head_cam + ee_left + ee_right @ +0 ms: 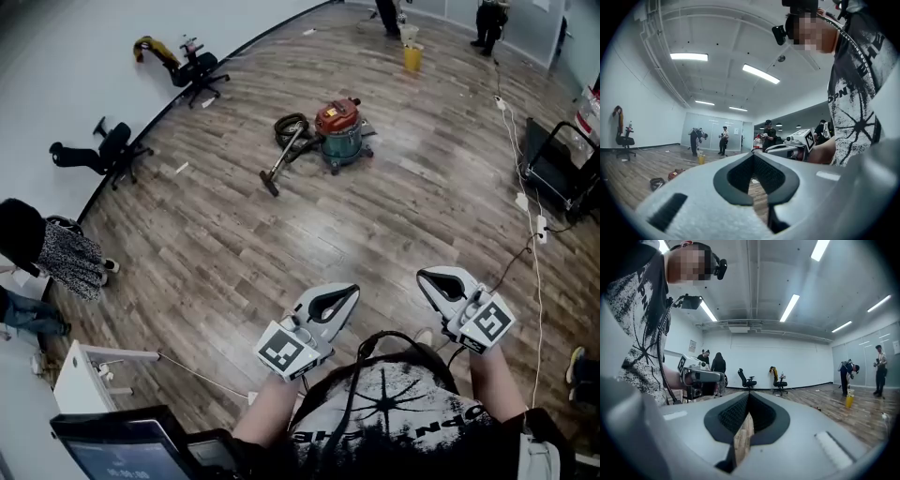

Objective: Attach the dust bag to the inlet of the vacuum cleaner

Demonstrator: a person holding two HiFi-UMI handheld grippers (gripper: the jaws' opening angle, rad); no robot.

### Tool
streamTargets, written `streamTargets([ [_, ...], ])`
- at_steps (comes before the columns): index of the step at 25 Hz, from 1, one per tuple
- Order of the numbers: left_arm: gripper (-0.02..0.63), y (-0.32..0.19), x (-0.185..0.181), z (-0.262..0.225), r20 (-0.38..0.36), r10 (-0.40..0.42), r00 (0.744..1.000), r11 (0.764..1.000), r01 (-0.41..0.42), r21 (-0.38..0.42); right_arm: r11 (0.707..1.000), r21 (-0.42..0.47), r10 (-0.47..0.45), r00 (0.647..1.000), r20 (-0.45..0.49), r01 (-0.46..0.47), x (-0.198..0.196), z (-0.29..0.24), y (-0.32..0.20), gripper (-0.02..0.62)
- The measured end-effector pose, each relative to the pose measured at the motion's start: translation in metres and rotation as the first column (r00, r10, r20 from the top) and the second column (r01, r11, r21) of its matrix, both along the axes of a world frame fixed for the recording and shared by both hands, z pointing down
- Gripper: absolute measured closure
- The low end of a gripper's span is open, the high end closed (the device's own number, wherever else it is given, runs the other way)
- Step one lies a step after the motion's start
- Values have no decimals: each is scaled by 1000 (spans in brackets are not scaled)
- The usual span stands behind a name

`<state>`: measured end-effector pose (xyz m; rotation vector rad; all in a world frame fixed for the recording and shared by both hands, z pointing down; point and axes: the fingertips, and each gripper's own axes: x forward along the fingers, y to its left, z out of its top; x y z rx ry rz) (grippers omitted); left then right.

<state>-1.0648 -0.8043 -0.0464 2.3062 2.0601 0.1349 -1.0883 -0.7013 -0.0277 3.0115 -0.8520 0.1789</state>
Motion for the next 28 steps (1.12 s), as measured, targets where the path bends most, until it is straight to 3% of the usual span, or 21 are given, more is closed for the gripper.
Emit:
streamTargets([
  [6,614,2,-1,3,5,9,1000,1000,-9,6,997,74,-10,1000,3,10,-1,-2,0,591],
  [21,614,0,-7,16,33,8,999,1000,-8,1,1000,14,-17,1000,3,17,-7,8,-10,591],
  [28,613,27,-5,25,44,70,997,998,-70,-1,1000,0,-2,1000,21,2,-7,14,5,591],
])
